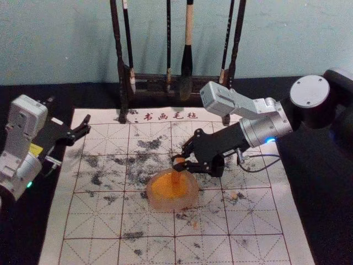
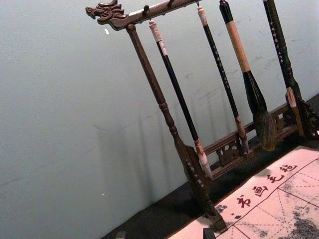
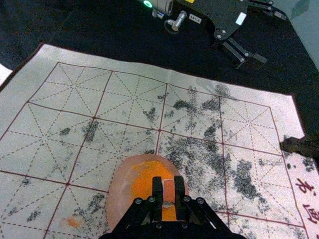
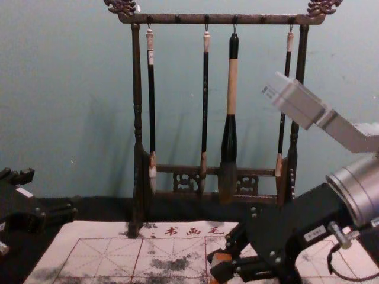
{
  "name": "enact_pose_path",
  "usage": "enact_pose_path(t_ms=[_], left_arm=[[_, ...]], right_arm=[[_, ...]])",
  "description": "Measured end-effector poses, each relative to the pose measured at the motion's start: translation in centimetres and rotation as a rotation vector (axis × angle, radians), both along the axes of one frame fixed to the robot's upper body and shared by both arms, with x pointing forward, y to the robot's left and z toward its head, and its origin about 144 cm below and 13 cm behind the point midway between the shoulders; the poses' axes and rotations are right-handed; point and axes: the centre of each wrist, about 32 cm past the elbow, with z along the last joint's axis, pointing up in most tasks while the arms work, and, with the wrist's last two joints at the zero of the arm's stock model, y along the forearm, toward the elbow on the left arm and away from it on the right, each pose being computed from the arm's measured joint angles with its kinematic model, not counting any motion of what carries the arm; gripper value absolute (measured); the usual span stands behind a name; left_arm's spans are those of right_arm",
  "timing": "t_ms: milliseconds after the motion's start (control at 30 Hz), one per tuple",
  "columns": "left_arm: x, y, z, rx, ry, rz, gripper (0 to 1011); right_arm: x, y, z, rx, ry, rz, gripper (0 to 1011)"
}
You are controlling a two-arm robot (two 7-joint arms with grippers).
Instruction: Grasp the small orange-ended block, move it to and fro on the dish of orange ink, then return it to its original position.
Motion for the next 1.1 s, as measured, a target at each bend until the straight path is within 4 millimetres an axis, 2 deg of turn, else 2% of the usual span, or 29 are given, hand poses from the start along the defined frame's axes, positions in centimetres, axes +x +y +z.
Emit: enact_pose_path(t_ms=[500,1100], left_arm=[[0.00,0.00,0.00,0.000,0.000,0.000,1001],[0.00,0.00,0.00,0.000,0.000,0.000,1001]], right_arm=[[0.74,0.61,-0.12,-0.004,-0.011,0.004,133],[0.60,0.42,-0.12,-0.021,-0.018,0.010,133]])
